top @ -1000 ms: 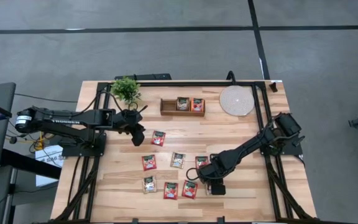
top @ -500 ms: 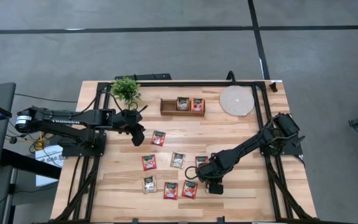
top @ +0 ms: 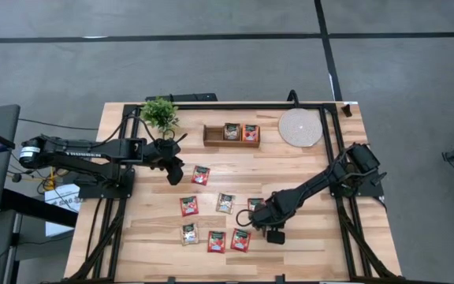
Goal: Pick & Place Tea
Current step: Put the right brown tea bag into the middle section of the wooden organizer
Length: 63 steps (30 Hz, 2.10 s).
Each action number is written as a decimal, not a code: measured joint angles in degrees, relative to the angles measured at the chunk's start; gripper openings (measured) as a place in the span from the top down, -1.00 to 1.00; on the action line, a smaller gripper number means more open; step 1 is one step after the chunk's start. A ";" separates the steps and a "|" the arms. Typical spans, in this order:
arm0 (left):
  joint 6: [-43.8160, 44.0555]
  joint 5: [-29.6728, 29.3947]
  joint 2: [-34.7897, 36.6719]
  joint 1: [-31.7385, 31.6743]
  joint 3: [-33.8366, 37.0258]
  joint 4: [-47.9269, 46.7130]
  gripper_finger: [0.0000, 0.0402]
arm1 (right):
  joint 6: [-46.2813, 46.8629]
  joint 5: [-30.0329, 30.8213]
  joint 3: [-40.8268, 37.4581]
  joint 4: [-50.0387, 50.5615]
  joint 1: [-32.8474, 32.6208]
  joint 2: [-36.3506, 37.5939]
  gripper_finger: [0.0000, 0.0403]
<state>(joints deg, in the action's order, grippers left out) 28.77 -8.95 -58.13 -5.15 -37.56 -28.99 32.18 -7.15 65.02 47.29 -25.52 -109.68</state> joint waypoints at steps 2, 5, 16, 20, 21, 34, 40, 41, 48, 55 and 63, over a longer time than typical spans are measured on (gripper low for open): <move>0.00 0.00 0.00 0.00 0.00 0.01 0.70 | -0.06 1.48 0.99 3.96 -0.02 0.72 1.00; 0.02 0.00 0.00 -0.02 0.00 0.04 0.70 | -0.06 5.41 3.25 11.53 0.01 1.42 1.00; 0.30 0.00 0.00 0.00 0.00 0.23 0.70 | -6.19 26.16 20.02 29.26 1.76 3.38 1.00; 0.28 0.00 0.00 -0.01 0.00 0.24 0.70 | -11.86 34.02 25.50 29.08 5.04 3.38 1.00; 0.28 0.00 0.00 0.00 0.00 0.24 0.70 | -13.42 35.15 26.65 28.87 6.27 3.38 1.00; 0.26 0.00 0.00 0.00 0.00 2.21 0.70 | -40.20 37.98 32.77 11.92 25.61 3.40 1.00; 0.24 0.00 0.00 0.00 0.00 4.03 0.70 | -49.43 31.27 32.77 7.99 34.24 3.40 1.00; 0.26 0.00 0.00 0.00 0.00 4.25 0.70 | -50.89 30.29 32.77 7.54 35.43 3.40 1.00; 0.28 0.00 0.00 -0.01 0.00 5.53 0.70 | -58.87 25.86 32.91 6.24 40.25 1.82 1.00; 0.73 0.00 0.02 -0.02 0.00 5.70 0.70 | -63.54 25.30 32.88 4.40 40.17 -3.42 1.00; 1.27 0.00 0.02 -0.02 0.00 5.79 0.70 | -67.43 25.81 34.82 2.50 40.30 -6.60 1.00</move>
<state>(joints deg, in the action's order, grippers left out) 30.04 -8.95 -58.11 -5.17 -37.56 -23.20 -35.24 18.67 99.84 49.80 14.79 -116.28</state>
